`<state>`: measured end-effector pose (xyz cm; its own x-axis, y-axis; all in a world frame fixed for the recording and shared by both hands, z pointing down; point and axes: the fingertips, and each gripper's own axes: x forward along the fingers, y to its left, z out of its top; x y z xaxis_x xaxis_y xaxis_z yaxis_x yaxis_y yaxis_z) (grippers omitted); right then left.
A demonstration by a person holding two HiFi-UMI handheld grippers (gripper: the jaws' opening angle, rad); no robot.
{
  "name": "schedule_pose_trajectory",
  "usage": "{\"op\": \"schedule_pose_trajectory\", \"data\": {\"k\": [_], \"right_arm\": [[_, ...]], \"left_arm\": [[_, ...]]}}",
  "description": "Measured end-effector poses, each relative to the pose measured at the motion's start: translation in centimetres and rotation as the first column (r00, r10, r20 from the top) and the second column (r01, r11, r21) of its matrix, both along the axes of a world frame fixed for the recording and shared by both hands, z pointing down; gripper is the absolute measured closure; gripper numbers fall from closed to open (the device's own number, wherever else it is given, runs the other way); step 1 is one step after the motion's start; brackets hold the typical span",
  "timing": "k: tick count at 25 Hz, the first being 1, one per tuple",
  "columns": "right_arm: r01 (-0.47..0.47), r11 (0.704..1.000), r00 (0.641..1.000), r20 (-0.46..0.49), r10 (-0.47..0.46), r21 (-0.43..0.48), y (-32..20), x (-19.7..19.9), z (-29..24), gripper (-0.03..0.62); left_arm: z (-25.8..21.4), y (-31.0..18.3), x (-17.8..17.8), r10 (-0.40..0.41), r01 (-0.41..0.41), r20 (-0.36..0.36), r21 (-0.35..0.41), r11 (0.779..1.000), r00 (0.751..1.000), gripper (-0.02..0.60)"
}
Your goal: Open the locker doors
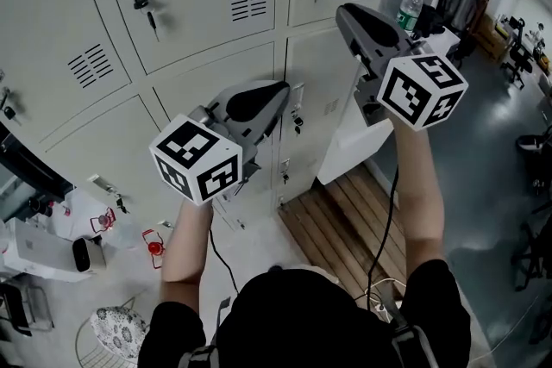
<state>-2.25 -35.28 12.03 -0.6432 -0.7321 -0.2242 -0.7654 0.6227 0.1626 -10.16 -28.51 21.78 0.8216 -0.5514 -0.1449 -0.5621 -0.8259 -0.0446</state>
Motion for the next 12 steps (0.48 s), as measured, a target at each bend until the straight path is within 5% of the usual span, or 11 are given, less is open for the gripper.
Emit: {"op": "schedule_pose_trajectory", "data": {"k": [12], "right_arm": [[-0.017,0.999,0.996,-0.091,0.02,0.037,-6.1,-3.2,-6.3,0.448]], "left_arm": [[0.1,-1.8,-0.3,0.007,-0.006,0.023,-0.006,1.0,1.0,0.565]]}}
